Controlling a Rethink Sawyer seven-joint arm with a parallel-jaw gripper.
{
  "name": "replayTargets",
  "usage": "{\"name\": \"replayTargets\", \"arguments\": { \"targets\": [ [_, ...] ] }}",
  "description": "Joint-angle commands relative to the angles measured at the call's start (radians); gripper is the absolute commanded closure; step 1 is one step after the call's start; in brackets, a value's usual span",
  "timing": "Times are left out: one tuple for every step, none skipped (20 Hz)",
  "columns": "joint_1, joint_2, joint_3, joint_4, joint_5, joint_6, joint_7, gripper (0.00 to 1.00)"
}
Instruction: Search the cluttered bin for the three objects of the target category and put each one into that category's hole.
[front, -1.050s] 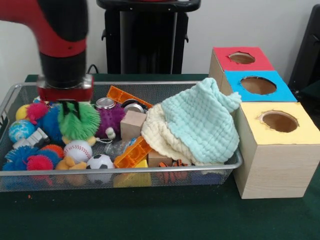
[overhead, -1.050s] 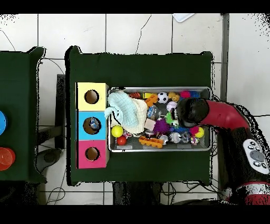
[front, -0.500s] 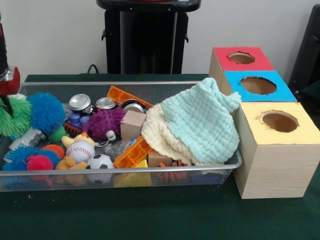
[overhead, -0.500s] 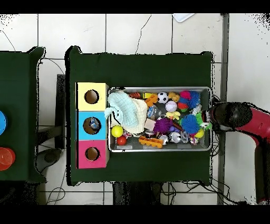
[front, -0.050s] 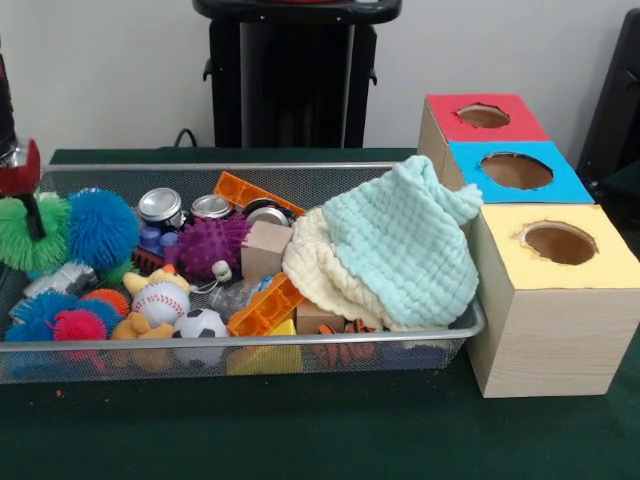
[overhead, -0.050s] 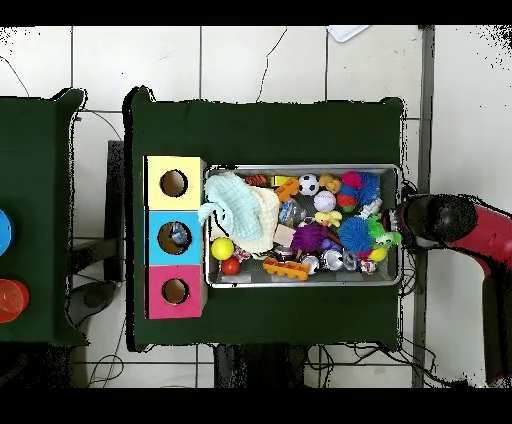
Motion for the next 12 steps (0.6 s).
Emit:
{"name": "replayTargets", "arguments": {
  "targets": [
    [0.011, 0.025, 0.103, 0.138, -0.03, -0.064, -0.157, 0.0],
    [0.014, 0.017, 0.1, 0.15, -0.032, -0.07, -0.141, 0.0],
    [0.021, 0.004, 0.096, 0.159, -0.029, -0.069, -0.121, 0.0],
    [0.03, -0.017, 0.088, 0.18, -0.023, -0.067, -0.095, 0.0],
    [0.045, -0.044, 0.079, 0.205, -0.012, -0.061, -0.061, 0.0],
    [0.06, -0.072, 0.071, 0.23, 0.0, -0.056, -0.027, 0.0],
    [0.083, -0.105, 0.059, 0.256, 0.015, -0.048, 0.017, 0.0],
    [0.108, -0.136, 0.045, 0.281, 0.026, -0.043, 0.062, 0.0],
    [0.133, -0.166, 0.034, 0.304, 0.041, -0.041, 0.107, 0.0],
    [0.159, -0.196, 0.023, 0.322, 0.055, -0.035, 0.147, 0.0],
    [0.184, -0.221, 0.012, 0.335, 0.067, -0.036, 0.183, 0.0],
    [0.207, -0.238, -0.001, 0.345, 0.078, -0.04, 0.213, 0.0]
  ]
}}
